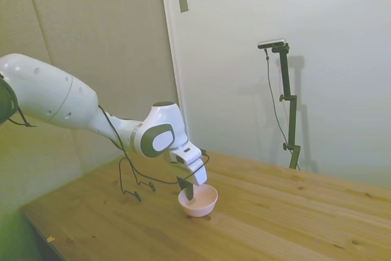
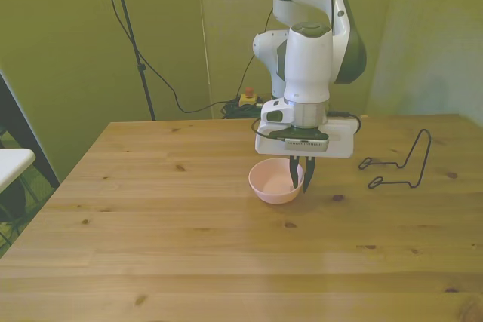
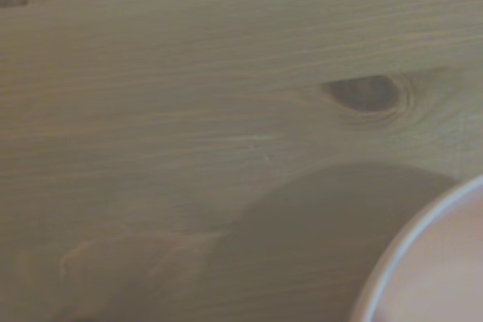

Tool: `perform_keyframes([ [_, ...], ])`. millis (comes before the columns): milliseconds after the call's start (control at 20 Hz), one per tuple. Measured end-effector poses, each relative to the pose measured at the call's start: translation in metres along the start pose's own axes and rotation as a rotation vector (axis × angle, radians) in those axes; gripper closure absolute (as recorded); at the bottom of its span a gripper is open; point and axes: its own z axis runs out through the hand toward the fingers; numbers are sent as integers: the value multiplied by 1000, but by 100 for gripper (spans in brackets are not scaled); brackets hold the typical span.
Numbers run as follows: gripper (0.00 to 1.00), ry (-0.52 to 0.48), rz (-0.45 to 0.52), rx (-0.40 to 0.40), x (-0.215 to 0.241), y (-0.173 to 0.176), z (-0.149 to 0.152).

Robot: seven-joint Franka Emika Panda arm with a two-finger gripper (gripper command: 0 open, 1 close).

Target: Load the bowl

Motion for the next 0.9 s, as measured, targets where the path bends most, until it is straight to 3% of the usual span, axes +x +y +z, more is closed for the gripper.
perform_keyframes([
  [450, 100, -121, -68, 191, -42, 14, -67],
  [700, 100, -220, -143, 313, -91, 11, -104],
  [900, 100, -259, -159, 364, -102, 5, -104],
])
